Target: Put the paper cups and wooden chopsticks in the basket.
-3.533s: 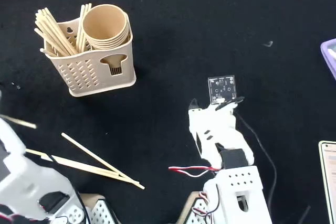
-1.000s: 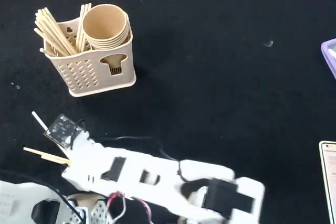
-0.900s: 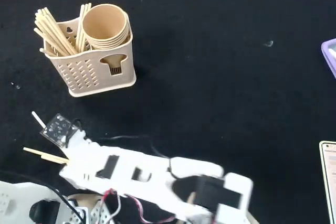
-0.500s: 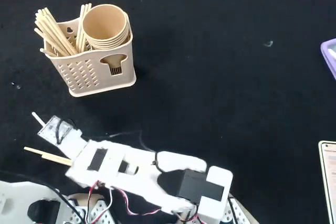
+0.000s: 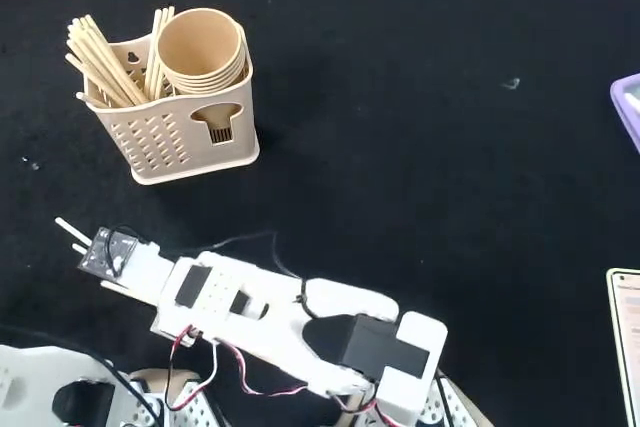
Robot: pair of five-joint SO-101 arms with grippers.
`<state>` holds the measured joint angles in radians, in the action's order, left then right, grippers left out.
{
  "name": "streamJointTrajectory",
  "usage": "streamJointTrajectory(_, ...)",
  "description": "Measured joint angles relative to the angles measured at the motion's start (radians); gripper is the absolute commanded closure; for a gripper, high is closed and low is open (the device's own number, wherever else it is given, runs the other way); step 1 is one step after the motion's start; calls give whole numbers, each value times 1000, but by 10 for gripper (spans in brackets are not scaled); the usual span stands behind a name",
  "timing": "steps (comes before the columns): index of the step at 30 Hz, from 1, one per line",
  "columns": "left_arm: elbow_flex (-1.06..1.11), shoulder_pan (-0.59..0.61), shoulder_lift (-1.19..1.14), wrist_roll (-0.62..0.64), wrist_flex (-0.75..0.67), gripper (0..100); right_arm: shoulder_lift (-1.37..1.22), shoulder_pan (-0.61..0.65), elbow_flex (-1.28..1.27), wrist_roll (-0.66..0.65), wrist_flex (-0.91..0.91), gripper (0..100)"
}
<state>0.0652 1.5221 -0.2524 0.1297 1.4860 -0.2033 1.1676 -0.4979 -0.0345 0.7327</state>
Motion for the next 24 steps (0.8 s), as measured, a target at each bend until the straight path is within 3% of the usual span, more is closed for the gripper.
streamJointTrajectory(7, 0, 0, 0, 0, 0, 777, 68, -118, -40, -138, 137, 988)
streamJointTrajectory(14, 2, -34, -3, 0, 0, 777, 330, -302, -307, -319, 107, 985)
streamJointTrajectory(21, 77, -146, -3, -2, 0, 777, 374, -338, -374, -374, 81, 756)
streamJointTrajectory(24, 78, -150, -2, -37, 0, 777, 374, -344, -361, -325, 81, 758)
